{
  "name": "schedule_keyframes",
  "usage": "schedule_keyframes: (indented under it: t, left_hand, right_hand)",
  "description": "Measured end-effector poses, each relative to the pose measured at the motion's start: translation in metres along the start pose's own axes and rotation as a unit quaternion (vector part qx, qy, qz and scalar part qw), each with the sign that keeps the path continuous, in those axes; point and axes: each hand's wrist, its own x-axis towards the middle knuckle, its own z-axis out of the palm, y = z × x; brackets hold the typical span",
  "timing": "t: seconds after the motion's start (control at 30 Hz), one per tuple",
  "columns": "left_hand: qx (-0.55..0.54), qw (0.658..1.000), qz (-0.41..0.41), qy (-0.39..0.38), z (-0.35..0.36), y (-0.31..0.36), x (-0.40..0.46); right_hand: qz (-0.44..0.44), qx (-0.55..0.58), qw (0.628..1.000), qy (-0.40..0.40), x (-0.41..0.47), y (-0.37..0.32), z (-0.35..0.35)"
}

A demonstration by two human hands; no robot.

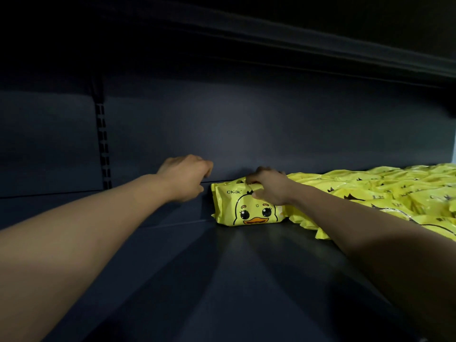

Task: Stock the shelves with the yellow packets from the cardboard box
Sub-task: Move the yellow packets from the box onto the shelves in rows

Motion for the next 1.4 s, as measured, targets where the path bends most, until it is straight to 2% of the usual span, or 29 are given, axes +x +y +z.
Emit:
schedule_keyframes:
  t: [0.17, 0.43, 0.63, 0.87, 1.13, 1.27, 1.4]
  left_hand:
    - [0.001, 1.000, 0.003, -0.004, -0.009, 0.008, -0.006]
    - [-0.012, 1.000, 0.006, -0.012, -0.040, 0.046, -0.019]
    - [-0.027, 1.000, 0.009, -0.012, -0.083, 0.099, -0.048]
    - [-0.074, 0.996, -0.023, -0.035, -0.125, 0.195, -0.111]
    - [-0.140, 0.985, -0.019, -0.100, -0.125, 0.319, -0.199]
    - [-0.164, 0.970, 0.002, -0.182, -0.092, 0.371, -0.243]
    - [-0.182, 0.940, 0.018, -0.289, -0.041, 0.404, -0.291]
  right_hand:
    - [0.044, -0.054, 0.997, 0.028, -0.018, -0.002, -0.006]
    - [0.038, -0.010, 0.999, -0.002, -0.079, 0.005, -0.054]
    - [0.024, 0.009, 1.000, -0.008, -0.154, 0.019, -0.090]
    - [0.012, 0.058, 0.998, -0.009, -0.278, 0.047, -0.110]
    - [0.019, 0.127, 0.987, -0.092, -0.413, 0.087, -0.078]
    - [0.035, 0.153, 0.972, -0.172, -0.462, 0.095, -0.034]
    - [0.050, 0.171, 0.955, -0.236, -0.509, 0.097, 0.024]
